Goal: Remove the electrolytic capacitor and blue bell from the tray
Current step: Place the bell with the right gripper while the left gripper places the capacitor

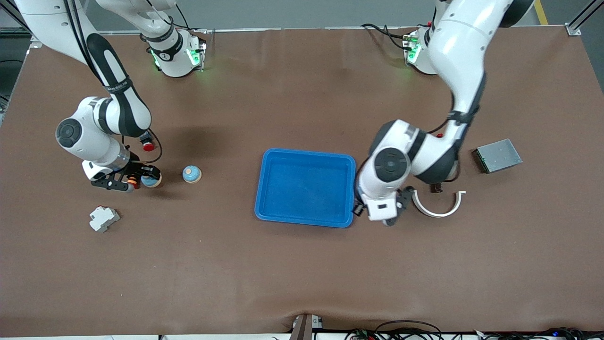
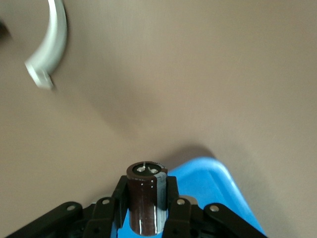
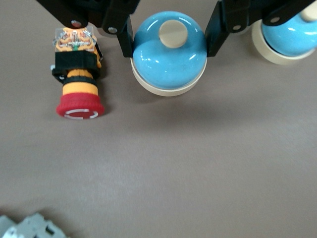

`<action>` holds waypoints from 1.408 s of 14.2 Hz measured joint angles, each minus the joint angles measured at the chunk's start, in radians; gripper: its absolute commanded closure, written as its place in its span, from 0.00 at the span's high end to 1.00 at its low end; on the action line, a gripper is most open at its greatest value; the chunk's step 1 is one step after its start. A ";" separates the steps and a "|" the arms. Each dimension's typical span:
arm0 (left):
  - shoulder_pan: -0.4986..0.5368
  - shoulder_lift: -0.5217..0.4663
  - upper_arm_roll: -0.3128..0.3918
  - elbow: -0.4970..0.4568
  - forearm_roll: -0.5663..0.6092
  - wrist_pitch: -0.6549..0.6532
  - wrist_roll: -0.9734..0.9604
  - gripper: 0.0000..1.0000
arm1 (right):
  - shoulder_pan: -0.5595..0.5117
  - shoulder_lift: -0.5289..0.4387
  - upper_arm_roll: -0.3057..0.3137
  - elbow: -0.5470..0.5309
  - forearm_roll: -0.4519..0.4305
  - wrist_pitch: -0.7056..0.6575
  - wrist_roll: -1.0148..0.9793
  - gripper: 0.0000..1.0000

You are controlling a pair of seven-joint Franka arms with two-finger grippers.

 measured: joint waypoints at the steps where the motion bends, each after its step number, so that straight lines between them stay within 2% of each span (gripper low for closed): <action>1: 0.037 -0.024 0.001 0.002 0.000 -0.019 0.088 0.01 | 0.000 -0.002 0.000 -0.019 0.000 0.022 -0.004 0.00; 4: 0.161 -0.065 0.004 0.001 0.001 -0.049 0.396 0.02 | -0.001 -0.002 0.000 -0.049 0.000 0.057 -0.006 0.00; 8: 0.307 -0.066 0.004 -0.004 0.001 -0.049 0.731 0.02 | -0.001 -0.003 0.000 -0.059 0.000 0.076 -0.006 0.00; 11: 0.336 -0.051 0.004 -0.011 0.001 -0.045 0.876 0.02 | -0.011 -0.003 -0.001 -0.081 0.000 0.092 -0.007 0.00; 14: 0.329 -0.004 -0.003 -0.015 0.005 0.003 0.929 0.02 | -0.024 -0.003 -0.001 -0.090 0.000 0.094 -0.008 0.00; 15: 0.325 0.015 -0.003 -0.016 0.016 0.026 0.937 0.02 | -0.025 -0.003 -0.001 -0.091 0.000 0.095 -0.008 0.71; 16: 0.321 0.036 -0.003 -0.018 0.029 0.051 0.940 0.02 | -0.025 -0.003 -0.001 -0.092 0.000 0.096 -0.008 1.00; 20: 0.323 0.111 -0.002 -0.020 0.045 0.151 0.942 0.02 | -0.030 -0.003 -0.001 -0.092 0.000 0.100 -0.008 1.00</action>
